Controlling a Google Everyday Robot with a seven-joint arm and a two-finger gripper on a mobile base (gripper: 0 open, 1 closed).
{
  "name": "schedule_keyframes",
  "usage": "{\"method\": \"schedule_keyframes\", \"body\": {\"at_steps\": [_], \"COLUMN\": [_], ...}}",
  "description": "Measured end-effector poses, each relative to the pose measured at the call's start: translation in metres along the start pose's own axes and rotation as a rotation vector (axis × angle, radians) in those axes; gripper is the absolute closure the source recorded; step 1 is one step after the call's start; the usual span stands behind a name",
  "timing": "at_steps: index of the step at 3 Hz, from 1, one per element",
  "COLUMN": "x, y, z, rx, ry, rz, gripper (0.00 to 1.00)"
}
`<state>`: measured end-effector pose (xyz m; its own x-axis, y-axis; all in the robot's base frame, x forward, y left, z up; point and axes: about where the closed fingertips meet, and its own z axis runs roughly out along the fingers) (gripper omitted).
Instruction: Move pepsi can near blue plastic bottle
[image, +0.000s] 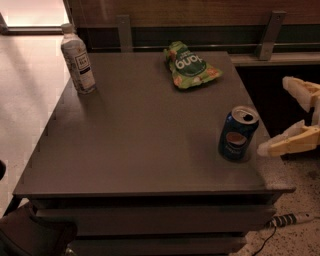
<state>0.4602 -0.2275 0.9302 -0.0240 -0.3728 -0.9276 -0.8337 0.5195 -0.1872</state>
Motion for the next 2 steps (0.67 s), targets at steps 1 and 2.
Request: {"method": "schedule_keyframes", "body": {"at_steps": [1,2], "x": [-0.012,-0.011], "y": [0.007,0.018], "z": [0.018,0.032], "rx": [-0.012,0.000], "ry": [-0.116,-0.167], "rz": [0.060,0.088], "gripper": [0.00,0.00]}}
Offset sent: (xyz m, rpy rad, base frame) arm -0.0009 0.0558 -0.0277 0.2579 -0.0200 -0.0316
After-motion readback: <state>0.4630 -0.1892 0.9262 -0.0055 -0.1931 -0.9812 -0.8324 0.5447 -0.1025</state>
